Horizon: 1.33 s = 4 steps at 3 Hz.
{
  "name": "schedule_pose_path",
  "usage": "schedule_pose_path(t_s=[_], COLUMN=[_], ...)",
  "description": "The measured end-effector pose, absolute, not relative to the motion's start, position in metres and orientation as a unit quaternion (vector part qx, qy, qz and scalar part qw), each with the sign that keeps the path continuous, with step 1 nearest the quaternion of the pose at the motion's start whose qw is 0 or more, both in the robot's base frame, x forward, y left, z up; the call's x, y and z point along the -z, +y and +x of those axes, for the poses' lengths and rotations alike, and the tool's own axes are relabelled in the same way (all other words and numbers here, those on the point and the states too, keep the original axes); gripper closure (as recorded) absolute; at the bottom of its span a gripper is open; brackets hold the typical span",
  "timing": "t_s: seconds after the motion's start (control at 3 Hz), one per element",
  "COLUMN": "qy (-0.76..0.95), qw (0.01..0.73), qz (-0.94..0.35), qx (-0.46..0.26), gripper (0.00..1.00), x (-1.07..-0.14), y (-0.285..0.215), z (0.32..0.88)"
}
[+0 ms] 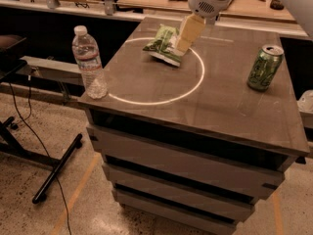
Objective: Move green jalapeno chip bag near water bottle
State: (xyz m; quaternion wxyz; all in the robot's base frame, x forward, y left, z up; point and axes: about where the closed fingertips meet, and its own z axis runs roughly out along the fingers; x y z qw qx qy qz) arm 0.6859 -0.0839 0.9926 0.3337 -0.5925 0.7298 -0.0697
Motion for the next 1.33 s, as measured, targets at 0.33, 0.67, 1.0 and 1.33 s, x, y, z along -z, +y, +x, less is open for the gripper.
schedule_pose_path(t_s=[0.33, 0.67, 1.0, 1.33], qy=[0.744, 0.760, 0.775, 0.800], qw=[0.341, 0.336, 0.323, 0.304], qz=[-0.572, -0.554, -0.541, -0.517], qx=[0.057, 0.041, 0.041, 0.032], gripper=[0.00, 0.00, 0.00, 0.02], x=[-0.977, -0.950, -0.922, -0.882], y=[-0.075, -0.066, -0.054, -0.049], z=[0.711, 0.731, 0.747, 0.765])
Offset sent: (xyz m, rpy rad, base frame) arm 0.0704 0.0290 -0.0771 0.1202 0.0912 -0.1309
